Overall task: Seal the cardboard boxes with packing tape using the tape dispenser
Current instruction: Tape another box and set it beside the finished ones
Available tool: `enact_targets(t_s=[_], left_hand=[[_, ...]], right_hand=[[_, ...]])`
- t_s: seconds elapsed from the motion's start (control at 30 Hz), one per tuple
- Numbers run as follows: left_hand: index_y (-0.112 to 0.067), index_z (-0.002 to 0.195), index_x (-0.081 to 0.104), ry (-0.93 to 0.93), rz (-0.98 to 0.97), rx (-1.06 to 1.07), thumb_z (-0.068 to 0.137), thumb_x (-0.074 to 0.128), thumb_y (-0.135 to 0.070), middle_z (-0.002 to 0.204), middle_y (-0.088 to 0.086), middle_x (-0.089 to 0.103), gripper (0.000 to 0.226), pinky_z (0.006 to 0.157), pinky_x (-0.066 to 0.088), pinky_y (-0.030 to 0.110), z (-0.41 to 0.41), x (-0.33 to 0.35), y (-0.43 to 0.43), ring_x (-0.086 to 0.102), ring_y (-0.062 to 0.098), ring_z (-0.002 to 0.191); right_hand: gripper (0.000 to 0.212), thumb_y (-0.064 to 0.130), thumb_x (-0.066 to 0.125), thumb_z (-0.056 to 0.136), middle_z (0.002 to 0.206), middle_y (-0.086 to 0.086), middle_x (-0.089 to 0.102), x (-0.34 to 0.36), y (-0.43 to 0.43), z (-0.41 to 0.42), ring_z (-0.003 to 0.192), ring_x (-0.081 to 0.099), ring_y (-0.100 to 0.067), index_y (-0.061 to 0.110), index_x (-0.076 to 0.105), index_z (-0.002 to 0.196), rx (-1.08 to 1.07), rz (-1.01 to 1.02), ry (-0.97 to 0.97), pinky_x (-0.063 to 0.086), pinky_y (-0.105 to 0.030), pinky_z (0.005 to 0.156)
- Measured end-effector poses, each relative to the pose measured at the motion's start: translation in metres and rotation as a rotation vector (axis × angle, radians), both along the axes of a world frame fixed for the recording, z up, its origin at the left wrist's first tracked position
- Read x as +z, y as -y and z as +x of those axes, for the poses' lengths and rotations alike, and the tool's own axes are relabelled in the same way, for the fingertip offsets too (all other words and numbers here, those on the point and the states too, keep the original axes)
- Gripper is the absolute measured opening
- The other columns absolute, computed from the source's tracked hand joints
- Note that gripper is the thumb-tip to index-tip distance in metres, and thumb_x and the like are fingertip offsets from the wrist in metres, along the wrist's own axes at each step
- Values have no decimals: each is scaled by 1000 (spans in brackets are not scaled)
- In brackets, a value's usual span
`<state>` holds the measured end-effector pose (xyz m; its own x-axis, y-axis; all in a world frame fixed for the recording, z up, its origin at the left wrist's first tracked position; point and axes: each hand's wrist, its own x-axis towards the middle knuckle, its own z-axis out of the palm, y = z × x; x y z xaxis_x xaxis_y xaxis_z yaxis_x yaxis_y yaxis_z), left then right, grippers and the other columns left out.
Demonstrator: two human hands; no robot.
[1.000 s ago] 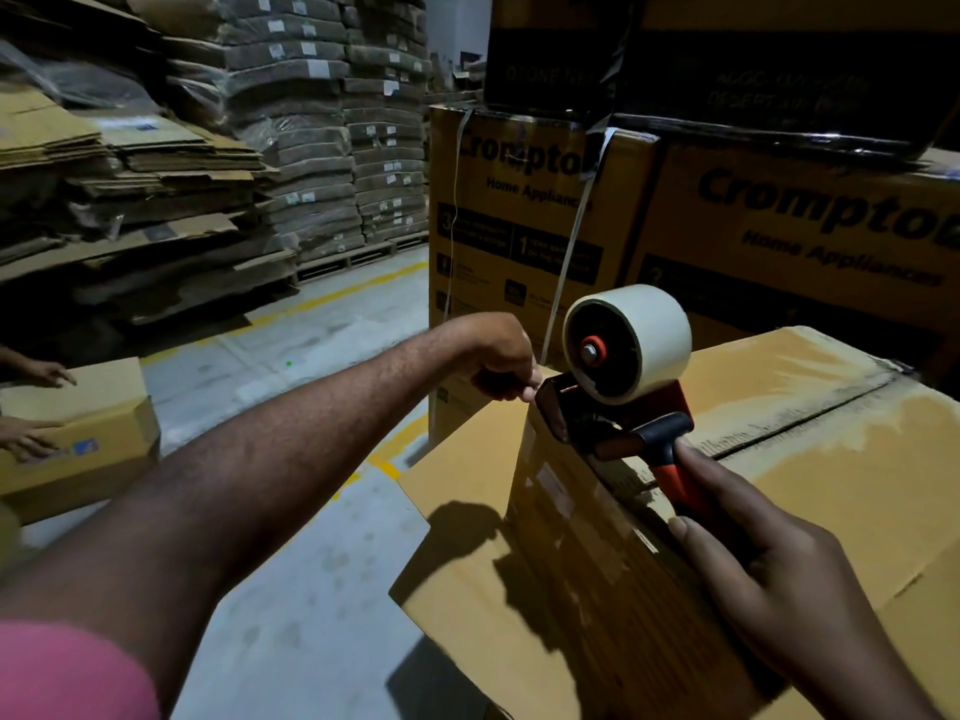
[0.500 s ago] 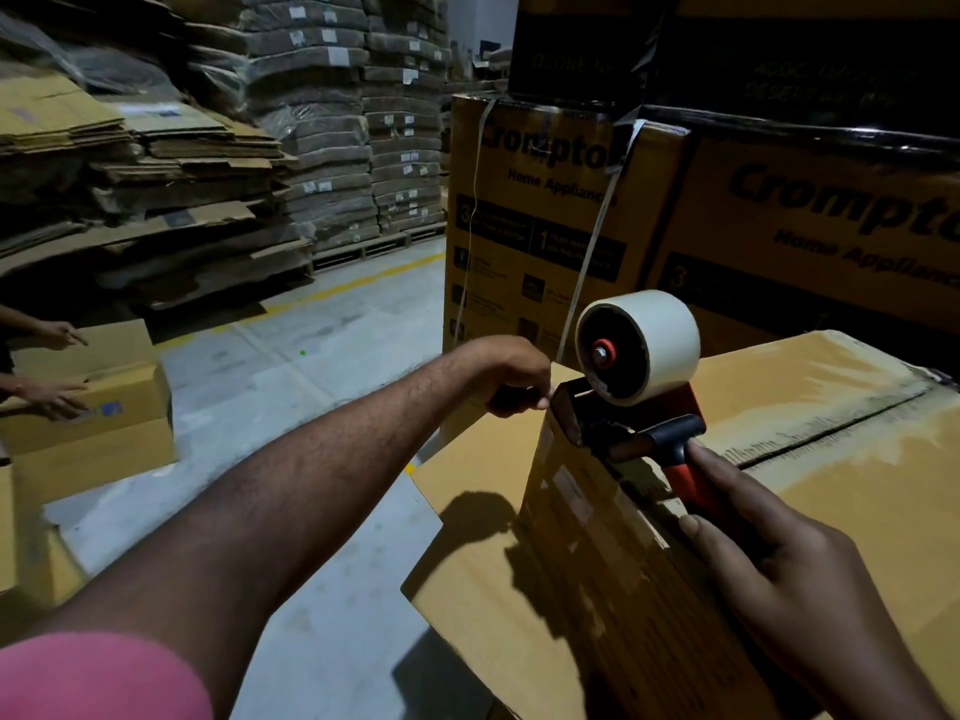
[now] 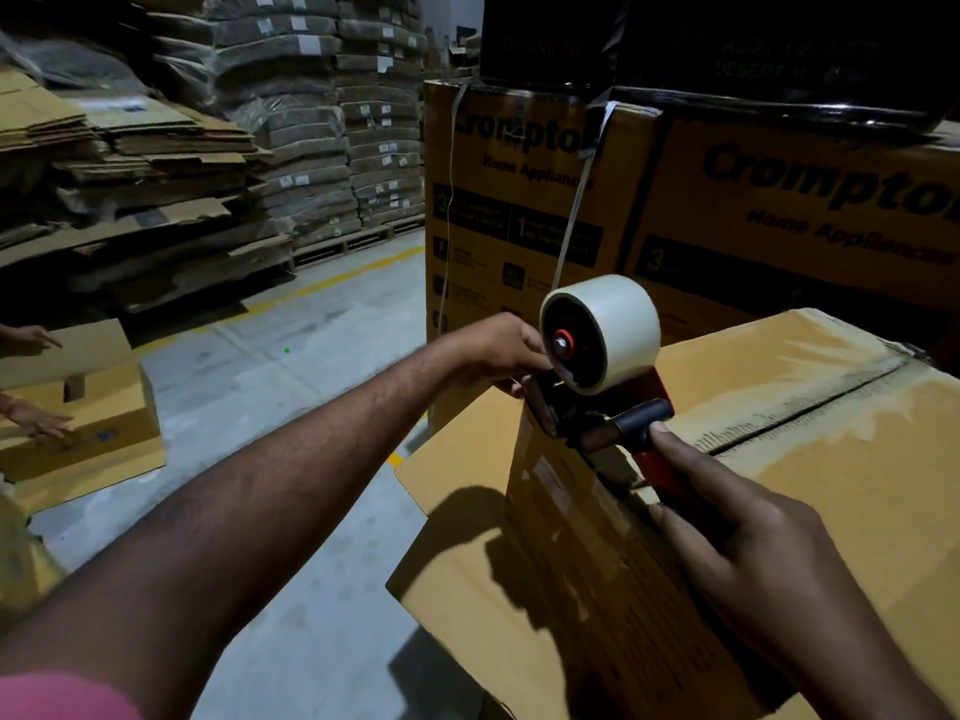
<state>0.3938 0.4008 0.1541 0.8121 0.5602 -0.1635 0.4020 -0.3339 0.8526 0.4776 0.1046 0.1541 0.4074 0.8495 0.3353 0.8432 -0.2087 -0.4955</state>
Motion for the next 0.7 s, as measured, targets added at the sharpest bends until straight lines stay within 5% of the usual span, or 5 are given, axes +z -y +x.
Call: enact_targets(t_s=[0.1, 0.2, 0.5, 0.7], left_hand=[[-12, 106, 69, -35, -9, 32, 93, 67, -12, 108, 9, 71, 13, 88, 60, 41, 6, -6, 4, 70, 26, 97], [-7, 110, 69, -80, -36, 41, 94, 64, -11, 107, 15, 70, 17, 85, 58, 43, 5, -11, 9, 64, 25, 90], [-5, 135, 50, 22, -24, 243, 86, 68, 5, 127, 20, 59, 53, 93, 55, 57, 1, -4, 29, 62, 38, 115], [-16, 90, 60, -1, 107, 277, 91, 66, -1, 84, 2, 61, 16, 65, 55, 33, 5, -5, 34, 61, 16, 74]], right_hand=[[79, 20, 76, 82, 103, 23, 53, 5, 2, -4, 87, 54, 2, 59, 33, 135, 7, -33, 22, 44, -21, 76], [77, 24, 73, 84, 115, 15, 64, 7, 3, -6, 99, 60, -10, 60, 29, 137, 20, -66, 19, 43, -22, 80], [80, 39, 59, 92, 117, 10, 64, 29, 2, -11, 94, 57, -7, 56, 4, 148, 48, -290, 192, 43, -17, 77], [86, 46, 56, 91, 92, 17, 55, 32, 30, -17, 71, 49, -1, 72, -15, 131, -11, -368, 172, 39, -12, 63]])
